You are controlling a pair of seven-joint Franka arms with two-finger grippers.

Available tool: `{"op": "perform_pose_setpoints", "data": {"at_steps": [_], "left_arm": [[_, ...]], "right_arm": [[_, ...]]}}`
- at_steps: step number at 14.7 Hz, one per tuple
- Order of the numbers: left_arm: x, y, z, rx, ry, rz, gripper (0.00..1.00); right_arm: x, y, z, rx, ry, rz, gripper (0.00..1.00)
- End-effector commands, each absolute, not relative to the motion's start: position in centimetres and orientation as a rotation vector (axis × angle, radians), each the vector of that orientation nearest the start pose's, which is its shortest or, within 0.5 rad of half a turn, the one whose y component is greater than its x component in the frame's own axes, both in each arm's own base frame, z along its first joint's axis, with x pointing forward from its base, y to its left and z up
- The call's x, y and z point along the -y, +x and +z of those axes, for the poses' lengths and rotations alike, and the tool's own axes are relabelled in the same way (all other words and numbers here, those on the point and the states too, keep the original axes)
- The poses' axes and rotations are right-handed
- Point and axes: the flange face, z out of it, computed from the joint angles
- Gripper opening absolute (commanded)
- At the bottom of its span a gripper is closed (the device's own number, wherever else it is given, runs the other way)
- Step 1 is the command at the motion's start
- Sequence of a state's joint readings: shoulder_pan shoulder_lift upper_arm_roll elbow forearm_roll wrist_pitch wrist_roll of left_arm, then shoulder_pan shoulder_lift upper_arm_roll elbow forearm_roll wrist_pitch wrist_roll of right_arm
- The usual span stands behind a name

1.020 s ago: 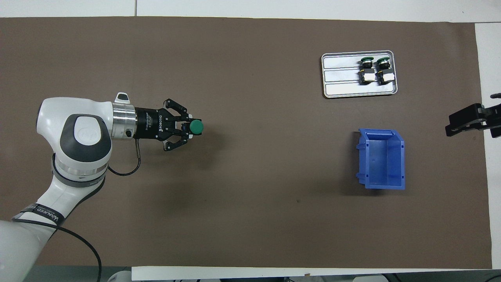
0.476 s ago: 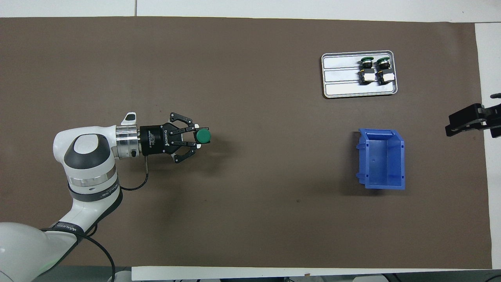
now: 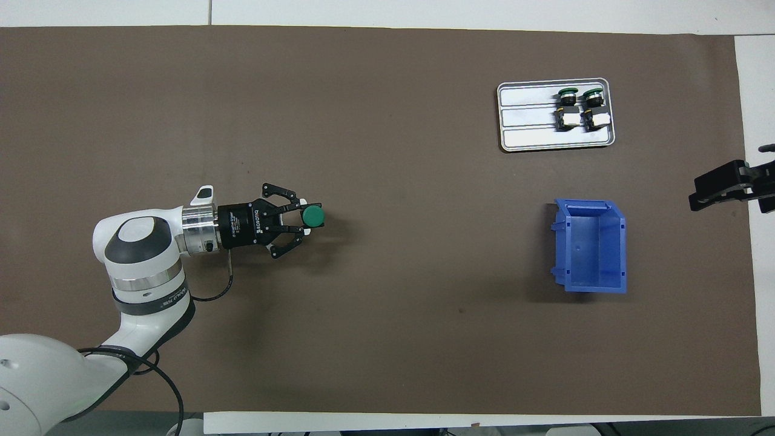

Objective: Place and press button with both arms

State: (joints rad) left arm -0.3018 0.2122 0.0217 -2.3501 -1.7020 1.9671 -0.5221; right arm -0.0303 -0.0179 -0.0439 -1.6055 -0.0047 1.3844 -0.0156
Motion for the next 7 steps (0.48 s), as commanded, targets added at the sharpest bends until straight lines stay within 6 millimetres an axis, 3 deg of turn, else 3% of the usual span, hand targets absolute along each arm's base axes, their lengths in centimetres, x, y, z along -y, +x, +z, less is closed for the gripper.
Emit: {"op": "perform_pose_setpoints", "data": {"at_steps": [1, 7], "left_arm": [[19.83, 46.15, 24.25, -1.352, 1.375, -0.987, 0.08], [20.38, 45.72, 23.56, -1.367, 1.38, -0.97, 0.14]], "right_arm": [[4.07, 51.8, 60.42, -0.066, -3.109, 0.31, 0.98], [4.07, 51.8, 60.42, -0.066, -3.109, 0.31, 0.98]]}}
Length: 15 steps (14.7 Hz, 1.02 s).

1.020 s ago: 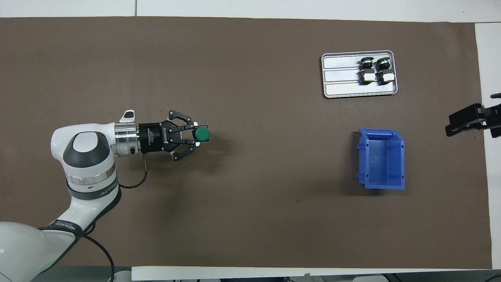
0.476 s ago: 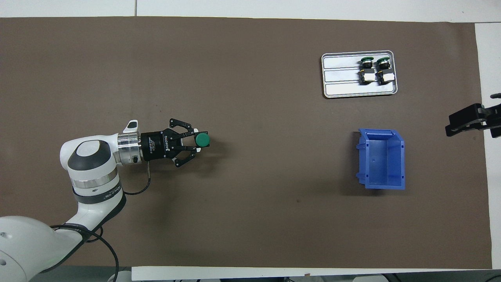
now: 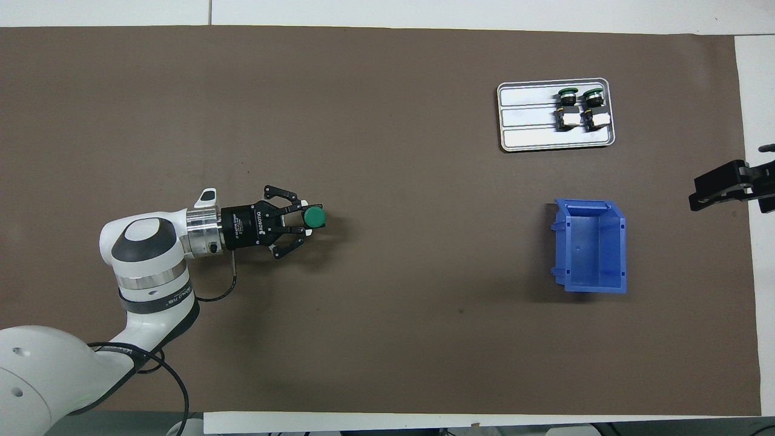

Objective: Place and press button with both arms

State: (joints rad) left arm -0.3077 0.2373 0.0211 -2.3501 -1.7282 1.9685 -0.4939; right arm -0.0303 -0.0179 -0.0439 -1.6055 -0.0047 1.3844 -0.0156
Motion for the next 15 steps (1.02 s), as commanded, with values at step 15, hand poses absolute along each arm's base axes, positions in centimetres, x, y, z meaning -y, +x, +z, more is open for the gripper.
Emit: {"op": "perform_pose_setpoints", "data": {"at_steps": [15], "left_arm": [[19.88, 44.73, 22.38, -1.381, 1.4, -0.955, 0.33]], "right_arm": [[4.07, 51.8, 60.42, -0.066, -3.109, 0.31, 0.98]]}}
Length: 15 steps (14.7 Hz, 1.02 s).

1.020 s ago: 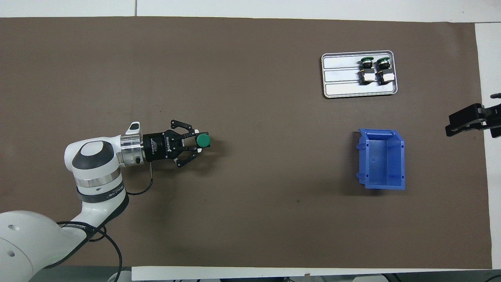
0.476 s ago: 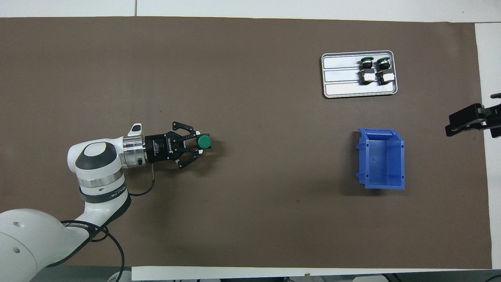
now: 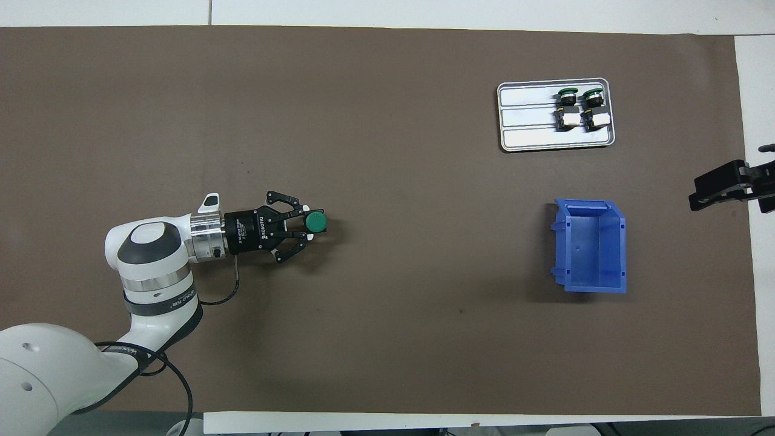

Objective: Place and press button with both arms

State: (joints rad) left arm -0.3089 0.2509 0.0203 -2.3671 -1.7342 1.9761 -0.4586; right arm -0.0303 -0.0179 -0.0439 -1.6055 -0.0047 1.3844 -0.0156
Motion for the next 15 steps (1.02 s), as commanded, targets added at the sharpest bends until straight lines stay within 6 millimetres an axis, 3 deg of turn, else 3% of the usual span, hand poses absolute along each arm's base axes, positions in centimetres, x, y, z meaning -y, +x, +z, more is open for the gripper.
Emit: {"op": "perform_pose_setpoints", "data": {"at_steps": [1, 11, 12, 13, 15], "left_arm": [[19.82, 44.68, 22.31, -1.382, 1.402, -0.951, 0.38], [19.29, 44.92, 22.44, -1.425, 1.403, -0.922, 0.69], [19.22, 44.95, 22.44, -1.43, 1.399, -0.924, 0.73], [19.29, 44.92, 22.44, -1.43, 1.399, -0.926, 0.95], [19.34, 44.96, 22.5, -1.427, 1.399, -0.929, 1.0]], "right_arm": [[4.07, 51.8, 60.42, -0.066, -3.109, 0.31, 0.98], [3.83, 51.8, 60.41, -0.057, -3.11, 0.313, 0.98], [3.75, 51.81, 60.41, -0.054, -3.11, 0.313, 0.98], [3.67, 51.81, 60.41, -0.049, -3.11, 0.313, 0.98], [3.67, 51.8, 60.34, -0.042, -3.109, 0.315, 0.98]]}}
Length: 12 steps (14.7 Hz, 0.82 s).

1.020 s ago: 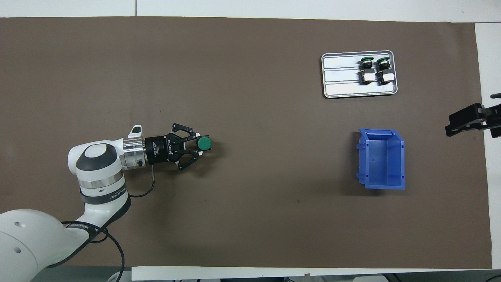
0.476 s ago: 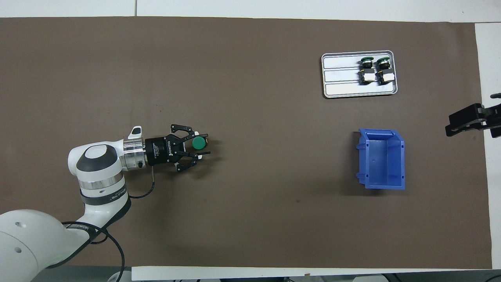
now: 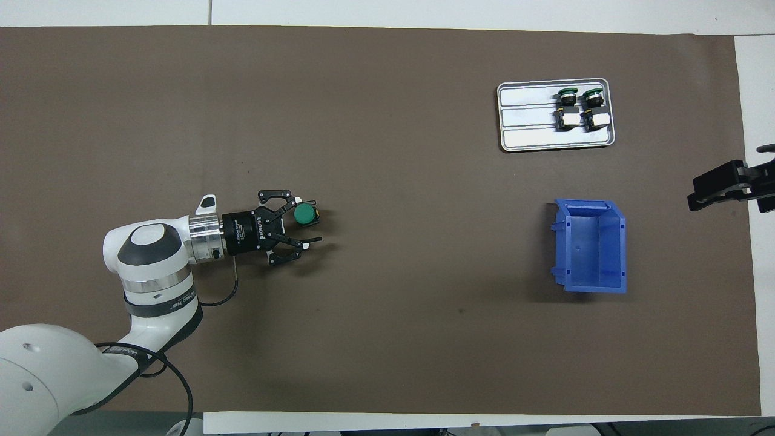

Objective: Place and press button with both arms

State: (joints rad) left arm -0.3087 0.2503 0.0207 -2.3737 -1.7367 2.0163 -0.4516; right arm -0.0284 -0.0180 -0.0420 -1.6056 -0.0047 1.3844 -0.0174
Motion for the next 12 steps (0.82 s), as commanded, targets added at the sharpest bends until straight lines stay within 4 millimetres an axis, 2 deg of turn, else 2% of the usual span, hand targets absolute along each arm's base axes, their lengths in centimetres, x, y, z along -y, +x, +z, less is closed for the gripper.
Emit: {"op": "perform_pose_setpoints", "data": {"at_steps": [1, 3, 7, 12], "left_arm": [[19.2, 45.0, 22.6, -1.426, 1.397, -0.929, 1.0], [19.1, 45.2, 23.6, -1.432, 1.391, -0.927, 1.0], [19.0, 45.3, 23.6, -1.436, 1.427, -0.922, 1.0], [19.0, 45.3, 25.2, -1.422, 1.45, -0.912, 1.0]], "right_arm": [[3.7, 51.8, 60.5, -0.042, -3.11, 0.31, 0.98], [3.5, 51.8, 60.4, -0.042, -3.11, 0.313, 0.98], [4.4, 51.7, 60.5, -0.073, -3.109, 0.308, 0.98], [3.8, 51.8, 60.5, -0.057, -3.11, 0.31, 0.98]]}}
